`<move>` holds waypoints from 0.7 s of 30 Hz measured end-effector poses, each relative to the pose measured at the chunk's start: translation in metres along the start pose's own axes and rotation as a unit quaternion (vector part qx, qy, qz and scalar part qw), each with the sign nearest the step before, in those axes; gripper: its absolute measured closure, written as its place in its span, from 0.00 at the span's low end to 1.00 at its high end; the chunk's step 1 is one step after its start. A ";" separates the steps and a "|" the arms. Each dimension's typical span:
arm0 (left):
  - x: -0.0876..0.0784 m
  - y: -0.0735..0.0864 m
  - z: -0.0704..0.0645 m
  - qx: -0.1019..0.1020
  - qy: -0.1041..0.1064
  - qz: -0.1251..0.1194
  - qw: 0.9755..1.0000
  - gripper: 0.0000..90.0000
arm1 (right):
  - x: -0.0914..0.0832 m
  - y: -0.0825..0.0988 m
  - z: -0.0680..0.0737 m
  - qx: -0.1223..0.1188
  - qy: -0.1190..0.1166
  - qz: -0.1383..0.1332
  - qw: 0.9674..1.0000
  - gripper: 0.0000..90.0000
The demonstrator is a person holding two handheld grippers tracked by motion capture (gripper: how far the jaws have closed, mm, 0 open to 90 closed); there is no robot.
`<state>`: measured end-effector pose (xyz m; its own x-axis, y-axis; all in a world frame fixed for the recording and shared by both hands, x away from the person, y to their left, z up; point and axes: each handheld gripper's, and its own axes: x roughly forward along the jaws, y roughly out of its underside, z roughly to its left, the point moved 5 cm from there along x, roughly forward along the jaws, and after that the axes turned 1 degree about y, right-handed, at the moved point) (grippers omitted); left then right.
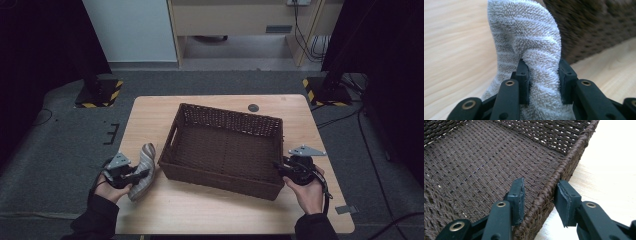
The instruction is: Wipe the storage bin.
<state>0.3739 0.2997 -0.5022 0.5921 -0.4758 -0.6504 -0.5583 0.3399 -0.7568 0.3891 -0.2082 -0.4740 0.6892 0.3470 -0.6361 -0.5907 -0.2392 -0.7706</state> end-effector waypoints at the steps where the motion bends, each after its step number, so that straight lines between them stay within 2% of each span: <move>1: -0.005 0.002 0.007 -0.008 -0.019 0.003 1.000 0.74 | 0.000 0.000 0.000 0.002 -0.001 0.001 1.000 0.67; 4: -0.006 0.006 0.016 -0.018 -0.038 0.014 0.999 0.74 | 0.000 0.000 -0.001 -0.001 -0.002 0.000 1.000 0.67; 6: -0.003 0.011 0.018 -0.026 -0.042 0.023 0.999 0.74 | 0.001 -0.001 -0.001 0.001 -0.002 -0.001 1.000 0.67; 10: 0.009 0.021 0.021 -0.029 -0.050 0.047 0.997 0.73 | 0.001 -0.001 -0.001 0.002 -0.003 -0.001 1.000 0.67; 12: 0.010 0.022 0.021 -0.033 -0.049 0.045 0.997 0.71 | 0.001 -0.001 -0.001 0.002 -0.003 -0.001 1.000 0.67; 16: 0.015 0.021 0.018 -0.027 -0.053 0.045 0.997 0.65 | 0.001 -0.001 -0.001 0.003 -0.003 -0.001 1.000 0.67; 19: 0.011 0.018 0.019 -0.031 -0.051 0.031 0.998 0.58 | 0.001 -0.001 -0.001 0.001 -0.002 0.000 1.000 0.67; 21: 0.006 0.013 0.020 -0.038 -0.051 0.012 0.998 0.54 | 0.001 -0.001 -0.001 0.000 -0.003 -0.001 1.000 0.67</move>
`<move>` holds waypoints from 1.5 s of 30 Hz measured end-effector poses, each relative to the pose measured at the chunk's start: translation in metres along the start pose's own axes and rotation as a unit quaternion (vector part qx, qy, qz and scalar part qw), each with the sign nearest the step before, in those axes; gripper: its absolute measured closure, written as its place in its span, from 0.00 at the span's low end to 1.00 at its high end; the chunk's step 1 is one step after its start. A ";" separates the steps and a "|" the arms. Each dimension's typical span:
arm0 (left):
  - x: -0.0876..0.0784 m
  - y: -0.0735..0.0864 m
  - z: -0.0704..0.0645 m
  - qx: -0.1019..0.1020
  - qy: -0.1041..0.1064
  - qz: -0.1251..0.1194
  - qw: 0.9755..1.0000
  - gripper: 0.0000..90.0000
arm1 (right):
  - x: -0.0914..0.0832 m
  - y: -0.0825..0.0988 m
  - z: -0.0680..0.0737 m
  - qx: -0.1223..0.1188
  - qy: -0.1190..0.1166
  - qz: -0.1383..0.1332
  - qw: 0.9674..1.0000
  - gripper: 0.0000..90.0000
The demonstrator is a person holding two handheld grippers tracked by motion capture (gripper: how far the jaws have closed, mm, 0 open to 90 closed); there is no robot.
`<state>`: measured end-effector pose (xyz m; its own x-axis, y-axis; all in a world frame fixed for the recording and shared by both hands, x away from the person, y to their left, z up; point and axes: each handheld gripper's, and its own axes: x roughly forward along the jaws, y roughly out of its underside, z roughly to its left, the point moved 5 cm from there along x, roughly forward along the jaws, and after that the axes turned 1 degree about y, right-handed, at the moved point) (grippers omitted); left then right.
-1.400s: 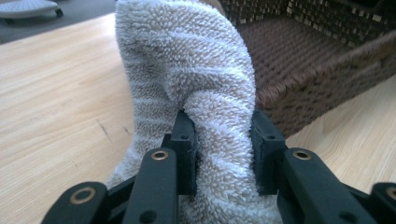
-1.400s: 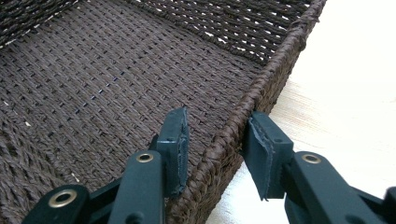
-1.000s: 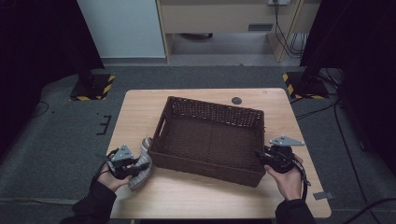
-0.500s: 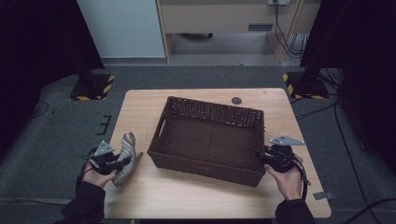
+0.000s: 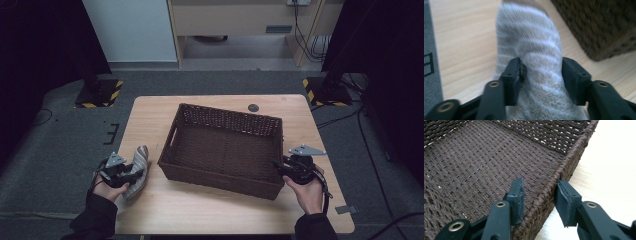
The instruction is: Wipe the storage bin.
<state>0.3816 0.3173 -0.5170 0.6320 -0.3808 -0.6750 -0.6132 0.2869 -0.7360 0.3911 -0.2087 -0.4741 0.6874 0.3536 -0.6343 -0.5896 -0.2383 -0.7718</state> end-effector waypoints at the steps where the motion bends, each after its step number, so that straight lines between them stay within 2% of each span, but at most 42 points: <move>1: -0.003 -0.003 0.001 -0.003 0.002 -0.010 1.000 0.52 | 0.000 0.000 0.000 0.000 -0.001 0.002 1.000 0.67; 4: -0.012 -0.015 0.002 -0.010 0.006 -0.036 0.999 0.48 | 0.001 -0.001 0.000 0.002 0.000 0.001 1.000 0.67; 5: -0.012 -0.015 0.002 -0.010 0.006 -0.036 0.999 0.47 | 0.001 -0.001 0.000 0.002 0.000 0.001 1.000 0.67; 6: -0.018 -0.025 0.001 -0.003 0.004 -0.048 0.999 0.47 | 0.001 -0.001 -0.001 -0.001 0.002 0.001 1.000 0.68; 9: -0.022 -0.039 -0.004 0.004 0.007 -0.062 0.998 0.47 | 0.002 -0.002 -0.002 -0.003 0.002 0.000 1.000 0.68; 16: -0.024 -0.079 -0.028 0.032 0.026 -0.091 0.995 0.50 | 0.003 -0.003 -0.004 -0.003 0.000 -0.001 1.000 0.68; 19: -0.020 -0.094 -0.040 0.035 0.039 -0.101 0.994 0.50 | 0.002 -0.003 -0.003 -0.001 -0.001 -0.001 1.000 0.63; 21: -0.015 -0.098 -0.046 0.034 0.046 -0.101 0.993 0.51 | 0.001 -0.004 -0.003 -0.002 -0.002 -0.004 1.000 0.61; 28: 0.011 -0.096 -0.061 0.021 0.062 -0.078 0.995 0.57 | -0.007 -0.007 -0.003 -0.009 0.005 -0.023 1.000 0.58; 32: 0.024 -0.088 -0.065 0.019 0.064 -0.057 0.996 0.63 | -0.008 -0.005 -0.002 -0.015 0.005 -0.013 1.000 0.67; 35: 0.028 -0.084 -0.066 0.021 0.059 -0.050 0.997 0.65 | -0.005 -0.004 -0.003 -0.009 0.007 -0.008 1.000 0.69; 38: 0.032 -0.080 -0.067 0.006 0.071 -0.047 0.996 0.69 | -0.004 -0.005 -0.004 -0.006 0.011 -0.007 1.000 0.70; 42: 0.034 -0.076 -0.070 0.014 0.065 -0.039 0.997 0.71 | -0.001 -0.008 -0.005 -0.007 0.015 -0.009 1.000 0.71; 44: 0.033 -0.075 -0.071 0.013 0.064 -0.041 0.997 0.72 | -0.001 -0.008 -0.005 -0.001 0.012 -0.010 1.000 0.69; 45: 0.033 -0.074 -0.071 0.010 0.063 -0.042 0.997 0.72 | -0.002 -0.008 -0.006 -0.007 0.013 -0.014 1.000 0.66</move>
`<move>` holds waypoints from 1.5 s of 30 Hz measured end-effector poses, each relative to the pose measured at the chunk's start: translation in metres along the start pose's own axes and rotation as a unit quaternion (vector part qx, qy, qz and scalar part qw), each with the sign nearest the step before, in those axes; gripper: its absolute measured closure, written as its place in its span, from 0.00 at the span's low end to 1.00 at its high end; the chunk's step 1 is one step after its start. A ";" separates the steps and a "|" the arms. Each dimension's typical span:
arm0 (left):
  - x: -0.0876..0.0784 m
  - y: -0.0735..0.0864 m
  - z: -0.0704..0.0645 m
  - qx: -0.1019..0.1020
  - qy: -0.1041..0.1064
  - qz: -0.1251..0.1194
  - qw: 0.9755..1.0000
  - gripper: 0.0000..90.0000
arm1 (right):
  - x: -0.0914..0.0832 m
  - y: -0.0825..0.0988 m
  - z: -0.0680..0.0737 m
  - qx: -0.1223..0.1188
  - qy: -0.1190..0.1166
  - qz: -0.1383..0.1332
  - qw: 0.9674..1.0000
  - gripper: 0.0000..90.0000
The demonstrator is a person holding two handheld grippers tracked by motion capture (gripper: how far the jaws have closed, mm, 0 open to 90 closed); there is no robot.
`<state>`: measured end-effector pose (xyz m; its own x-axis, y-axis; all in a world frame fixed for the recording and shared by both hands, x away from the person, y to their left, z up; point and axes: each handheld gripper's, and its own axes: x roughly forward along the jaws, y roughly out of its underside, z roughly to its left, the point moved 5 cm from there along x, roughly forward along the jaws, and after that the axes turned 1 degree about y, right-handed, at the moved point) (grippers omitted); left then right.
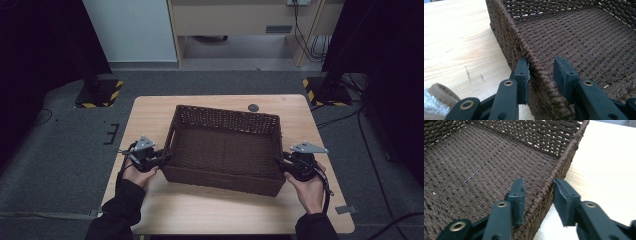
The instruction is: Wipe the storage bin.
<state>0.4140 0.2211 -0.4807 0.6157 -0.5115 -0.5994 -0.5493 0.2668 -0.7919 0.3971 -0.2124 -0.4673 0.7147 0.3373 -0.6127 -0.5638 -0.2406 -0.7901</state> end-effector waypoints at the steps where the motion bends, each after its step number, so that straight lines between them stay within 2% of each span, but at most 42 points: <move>1: 0.000 0.000 0.000 -0.003 0.001 -0.003 1.000 0.72 | -0.002 0.000 0.001 -0.002 -0.003 -0.003 1.000 0.64; 4: -0.002 0.002 -0.003 -0.005 0.003 -0.004 1.000 0.72 | -0.010 0.000 0.006 -0.009 -0.004 -0.012 1.000 0.60; 8: -0.004 0.004 -0.006 -0.002 0.003 -0.001 1.000 0.72 | -0.015 0.006 0.009 -0.015 -0.005 -0.004 1.000 0.62; 12: -0.006 0.006 -0.008 -0.006 0.004 -0.004 1.000 0.71 | -0.014 0.008 0.007 -0.020 0.006 0.007 1.000 0.71; 15: -0.008 0.007 -0.009 -0.004 0.006 -0.003 1.000 0.70 | -0.013 0.008 0.006 -0.012 0.005 0.007 1.000 0.73; 29: -0.017 0.017 -0.019 -0.007 0.006 -0.013 1.000 0.66 | -0.001 0.001 0.000 -0.010 0.006 -0.002 1.000 0.76; 34: -0.018 0.017 -0.022 0.000 0.006 -0.011 1.000 0.65 | 0.001 0.000 -0.003 -0.015 0.008 -0.003 1.000 0.76; 41: -0.018 0.017 -0.021 0.002 0.008 -0.012 1.000 0.64 | 0.001 0.001 -0.002 -0.015 0.007 -0.001 1.000 0.75; 45: -0.019 0.017 -0.020 0.014 0.010 -0.009 1.000 0.57 | -0.001 -0.001 -0.001 -0.016 0.004 -0.013 1.000 0.64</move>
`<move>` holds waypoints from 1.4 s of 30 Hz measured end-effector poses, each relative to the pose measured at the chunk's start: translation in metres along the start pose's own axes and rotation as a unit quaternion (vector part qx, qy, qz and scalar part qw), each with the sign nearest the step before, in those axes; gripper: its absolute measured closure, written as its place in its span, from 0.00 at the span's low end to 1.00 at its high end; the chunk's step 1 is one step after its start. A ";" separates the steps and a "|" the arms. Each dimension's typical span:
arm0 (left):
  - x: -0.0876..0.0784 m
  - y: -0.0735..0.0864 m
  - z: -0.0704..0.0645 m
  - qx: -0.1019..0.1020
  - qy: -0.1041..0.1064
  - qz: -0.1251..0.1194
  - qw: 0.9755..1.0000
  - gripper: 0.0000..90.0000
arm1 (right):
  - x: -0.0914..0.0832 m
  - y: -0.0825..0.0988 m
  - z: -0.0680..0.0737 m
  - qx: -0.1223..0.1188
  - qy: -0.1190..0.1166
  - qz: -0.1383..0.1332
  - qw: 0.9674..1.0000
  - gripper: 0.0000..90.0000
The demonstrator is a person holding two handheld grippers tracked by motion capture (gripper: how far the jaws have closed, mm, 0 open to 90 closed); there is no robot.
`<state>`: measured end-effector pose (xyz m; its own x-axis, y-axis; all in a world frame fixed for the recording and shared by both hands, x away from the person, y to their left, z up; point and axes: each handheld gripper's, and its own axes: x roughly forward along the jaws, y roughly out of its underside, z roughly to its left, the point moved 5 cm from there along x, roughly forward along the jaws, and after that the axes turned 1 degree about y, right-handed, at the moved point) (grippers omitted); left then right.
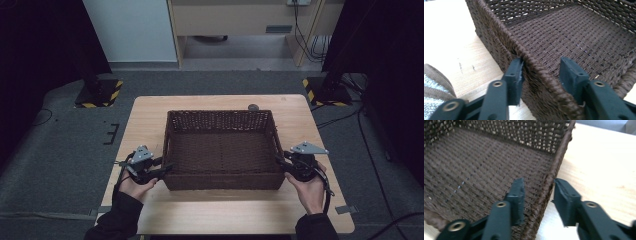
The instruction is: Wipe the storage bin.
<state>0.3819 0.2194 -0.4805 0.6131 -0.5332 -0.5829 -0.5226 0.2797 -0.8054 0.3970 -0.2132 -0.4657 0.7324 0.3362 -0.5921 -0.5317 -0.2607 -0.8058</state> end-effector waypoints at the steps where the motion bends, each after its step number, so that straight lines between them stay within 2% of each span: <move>1: -0.001 0.000 0.000 0.004 -0.001 -0.001 1.000 0.55 | -0.002 -0.001 0.000 0.000 -0.001 -0.007 1.000 0.61; 5: -0.009 -0.006 0.006 -0.002 -0.007 -0.027 1.000 0.49 | -0.010 -0.004 -0.005 0.007 0.004 -0.025 1.000 0.53; 9: -0.014 -0.009 0.012 -0.015 -0.002 -0.039 0.999 0.59 | -0.013 0.001 -0.008 0.018 -0.002 -0.014 1.000 0.64; 11: -0.012 -0.008 0.012 -0.019 0.009 -0.041 0.999 0.63 | -0.012 0.003 -0.007 0.012 -0.007 -0.007 1.000 0.70; 14: -0.008 -0.010 0.011 -0.005 0.004 -0.036 0.999 0.68 | -0.011 0.005 0.001 0.009 -0.016 0.005 1.000 0.79; 15: -0.008 -0.011 0.012 -0.001 0.000 -0.035 0.999 0.69 | -0.011 0.006 0.003 -0.003 -0.004 0.010 1.000 0.79; 16: -0.008 -0.013 0.013 -0.002 -0.003 -0.036 0.999 0.70 | -0.012 0.007 0.004 -0.007 -0.005 0.013 1.000 0.79; 20: -0.006 -0.014 0.019 -0.009 0.003 -0.038 0.999 0.71 | -0.016 0.009 0.009 0.001 -0.013 0.014 1.000 0.79; 26: -0.006 -0.014 0.018 -0.004 0.002 -0.039 0.999 0.70 | -0.016 0.008 0.009 -0.001 -0.012 0.014 1.000 0.78; 28: -0.008 -0.016 0.018 -0.005 0.000 -0.045 0.999 0.65 | -0.016 0.007 0.008 -0.001 -0.013 0.009 1.000 0.72; 34: -0.029 -0.024 0.021 -0.002 -0.005 -0.071 0.997 0.52 | -0.023 0.000 -0.002 0.015 0.003 -0.036 0.999 0.48; 38: -0.043 -0.022 0.033 -0.003 -0.024 -0.081 0.996 0.44 | -0.029 -0.001 -0.012 0.032 0.012 -0.053 0.998 0.38; 42: -0.052 -0.016 0.050 -0.011 -0.046 -0.079 0.996 0.36 | -0.031 0.001 -0.022 0.044 0.023 -0.062 0.997 0.30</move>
